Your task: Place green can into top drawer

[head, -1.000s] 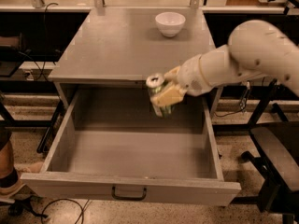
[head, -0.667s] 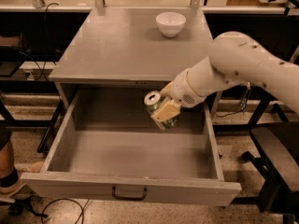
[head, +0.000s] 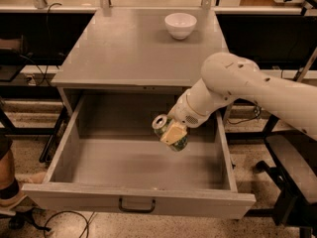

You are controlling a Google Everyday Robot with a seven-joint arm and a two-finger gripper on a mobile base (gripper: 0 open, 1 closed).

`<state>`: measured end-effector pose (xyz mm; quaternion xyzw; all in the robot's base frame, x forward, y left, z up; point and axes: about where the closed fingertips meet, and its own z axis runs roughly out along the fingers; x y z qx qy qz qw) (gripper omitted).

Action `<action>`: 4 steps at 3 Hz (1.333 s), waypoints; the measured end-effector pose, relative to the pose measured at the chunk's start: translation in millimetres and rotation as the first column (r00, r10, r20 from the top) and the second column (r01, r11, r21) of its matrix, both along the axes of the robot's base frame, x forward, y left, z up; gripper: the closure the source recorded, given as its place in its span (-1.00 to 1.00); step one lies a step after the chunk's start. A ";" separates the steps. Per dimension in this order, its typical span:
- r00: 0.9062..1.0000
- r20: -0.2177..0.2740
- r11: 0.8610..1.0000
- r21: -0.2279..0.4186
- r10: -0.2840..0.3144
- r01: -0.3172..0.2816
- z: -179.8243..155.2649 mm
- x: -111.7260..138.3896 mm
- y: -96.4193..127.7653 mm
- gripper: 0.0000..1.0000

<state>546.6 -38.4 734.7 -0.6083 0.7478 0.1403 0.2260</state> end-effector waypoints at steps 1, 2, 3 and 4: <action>1.000 -0.026 0.997 -0.075 -0.001 -0.001 -19.5 1.2 5.8 1.00; 0.997 -0.076 0.990 -0.142 0.004 -0.015 -56.3 5.1 13.6 1.00; 0.991 -0.131 0.987 -0.161 0.006 -0.027 -92.8 4.7 24.7 1.00; 0.984 -0.177 0.988 -0.150 0.015 -0.042 -120.0 2.4 38.2 1.00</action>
Offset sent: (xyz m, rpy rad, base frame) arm 0.0112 0.0212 -0.1023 -0.2186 0.1401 0.0169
